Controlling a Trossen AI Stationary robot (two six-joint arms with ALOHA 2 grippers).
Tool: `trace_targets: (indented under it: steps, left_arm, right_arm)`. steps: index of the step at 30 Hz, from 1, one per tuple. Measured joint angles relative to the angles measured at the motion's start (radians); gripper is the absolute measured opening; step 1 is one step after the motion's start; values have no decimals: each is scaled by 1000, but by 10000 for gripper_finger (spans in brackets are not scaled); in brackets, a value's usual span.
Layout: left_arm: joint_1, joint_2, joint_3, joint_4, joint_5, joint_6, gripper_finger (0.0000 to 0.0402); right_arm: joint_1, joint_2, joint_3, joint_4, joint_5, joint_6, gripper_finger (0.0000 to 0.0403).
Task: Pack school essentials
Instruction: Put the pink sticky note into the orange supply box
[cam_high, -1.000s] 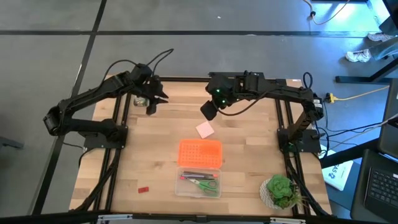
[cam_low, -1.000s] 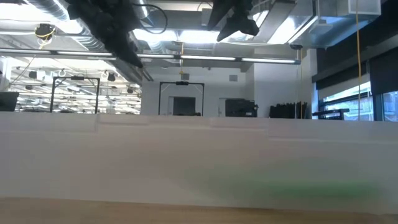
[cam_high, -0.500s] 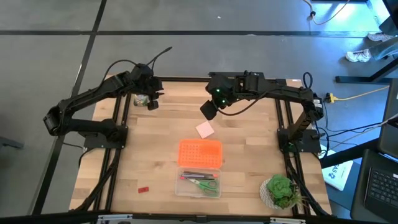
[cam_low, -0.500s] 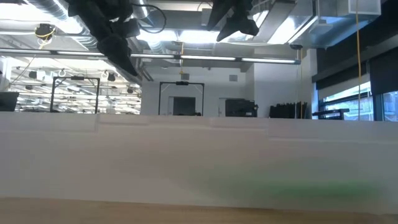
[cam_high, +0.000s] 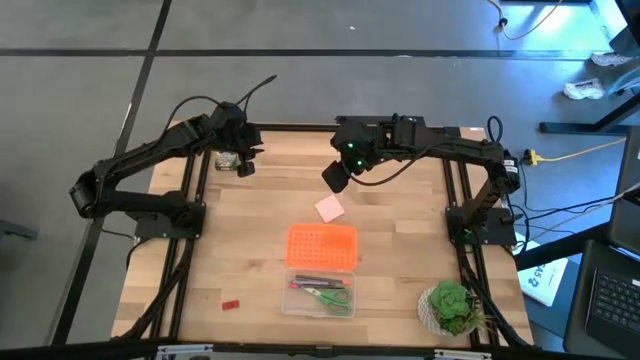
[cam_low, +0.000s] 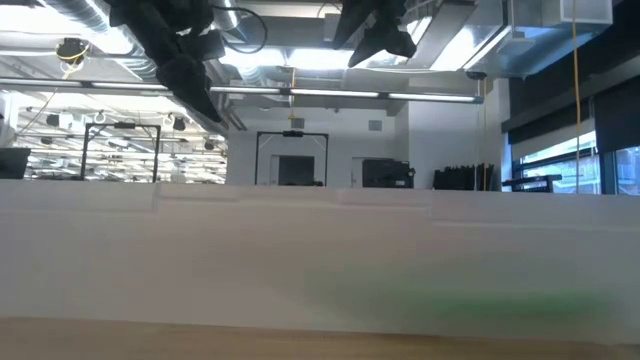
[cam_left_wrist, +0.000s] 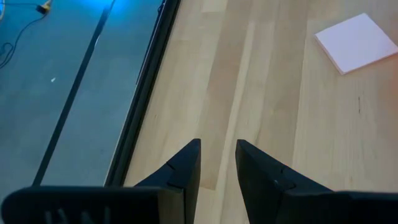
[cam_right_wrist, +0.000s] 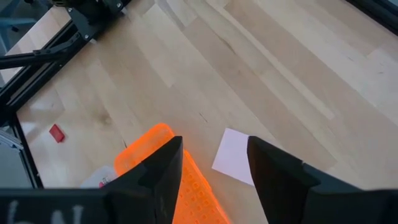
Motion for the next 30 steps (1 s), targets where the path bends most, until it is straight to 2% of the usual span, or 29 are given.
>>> trace_targets:
  steps: [5,12,15,18,25,30]
  left_arm:
    - [0,0,0,0,0,0,94]
    - [0,0,0,0,0,0,94]
    - [0,0,0,0,0,0,94]
    - [0,0,0,0,0,0,94]
    - [0,0,0,0,0,0,94]
    - [0,0,0,2,0,0,94]
  right_arm:
    - [0,0,0,2,0,4,220]
    - [-1,1,0,26,-1,-53,339]
    - [-1,1,0,57,13,-89,378]
    - [0,1,1,57,24,-72,392]
    - [13,37,2,17,81,-71,394]
    - [14,119,2,-7,38,3,394]
